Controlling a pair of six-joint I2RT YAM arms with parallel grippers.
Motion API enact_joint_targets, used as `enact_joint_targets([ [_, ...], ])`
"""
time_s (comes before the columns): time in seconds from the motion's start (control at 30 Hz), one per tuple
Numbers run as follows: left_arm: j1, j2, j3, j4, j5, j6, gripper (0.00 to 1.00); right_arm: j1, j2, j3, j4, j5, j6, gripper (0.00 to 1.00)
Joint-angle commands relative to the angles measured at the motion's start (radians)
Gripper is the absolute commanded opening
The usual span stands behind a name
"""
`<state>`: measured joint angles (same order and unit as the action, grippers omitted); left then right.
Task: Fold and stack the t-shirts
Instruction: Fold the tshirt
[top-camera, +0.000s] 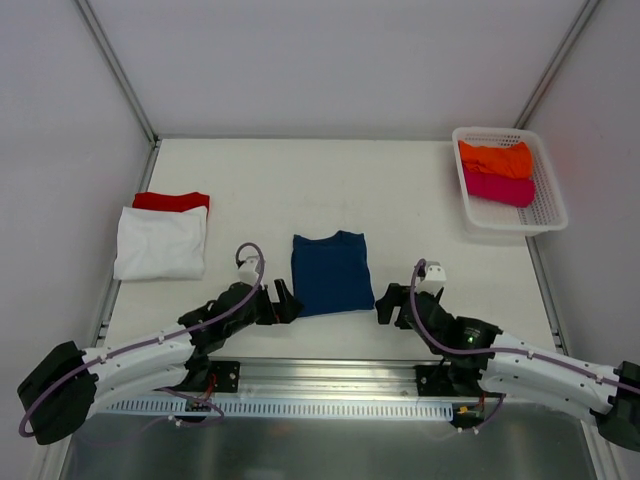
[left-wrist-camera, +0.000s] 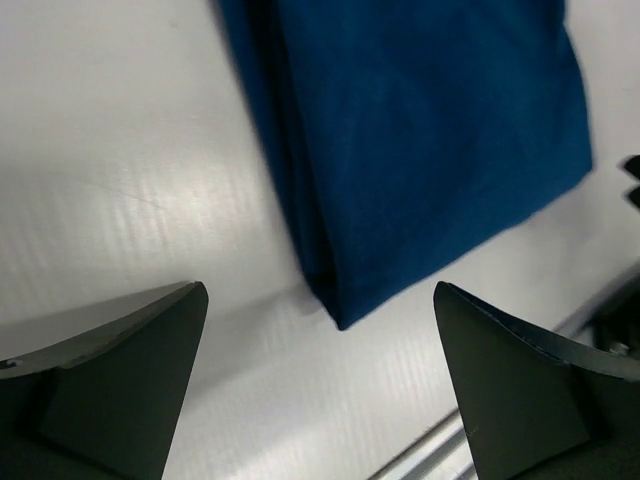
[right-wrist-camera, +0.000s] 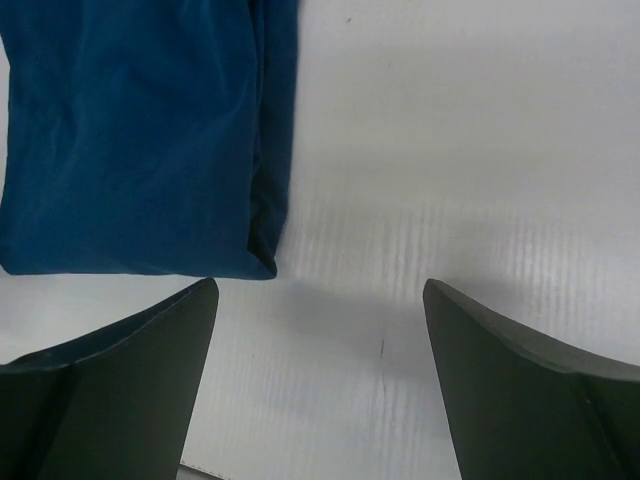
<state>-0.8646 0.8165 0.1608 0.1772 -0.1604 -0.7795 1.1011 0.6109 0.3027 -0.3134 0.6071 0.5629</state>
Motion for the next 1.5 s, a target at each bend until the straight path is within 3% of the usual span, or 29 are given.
enact_joint_targets([
  [0.0,-0.005,-0.028,-0.101,0.249,0.140,-0.093,0.99,-0.004,-0.051,-0.063,0.210,-0.066,0.043,0.88],
  [0.2,0.001,-0.040,-0.208,0.418,0.182,-0.130,0.99,-0.027,-0.073,-0.158,0.306,-0.101,0.055,0.92],
  [0.53,0.001,0.105,-0.179,0.476,0.197,-0.153,0.99,-0.078,0.039,-0.215,0.510,-0.148,0.068,0.93],
  [0.7,0.001,0.138,-0.081,0.285,0.165,-0.142,0.99,-0.109,0.105,-0.214,0.605,-0.174,0.054,0.93],
  [0.93,0.003,0.110,-0.040,0.192,0.104,-0.087,0.99,-0.170,0.197,-0.203,0.701,-0.257,0.043,0.93],
  [1.3,0.019,0.363,-0.012,0.459,0.206,-0.124,0.99,-0.204,0.489,-0.114,0.901,-0.374,0.037,0.94],
  [1.47,0.021,0.391,0.000,0.459,0.213,-0.121,0.99,-0.204,0.590,-0.096,0.994,-0.415,0.052,0.94],
])
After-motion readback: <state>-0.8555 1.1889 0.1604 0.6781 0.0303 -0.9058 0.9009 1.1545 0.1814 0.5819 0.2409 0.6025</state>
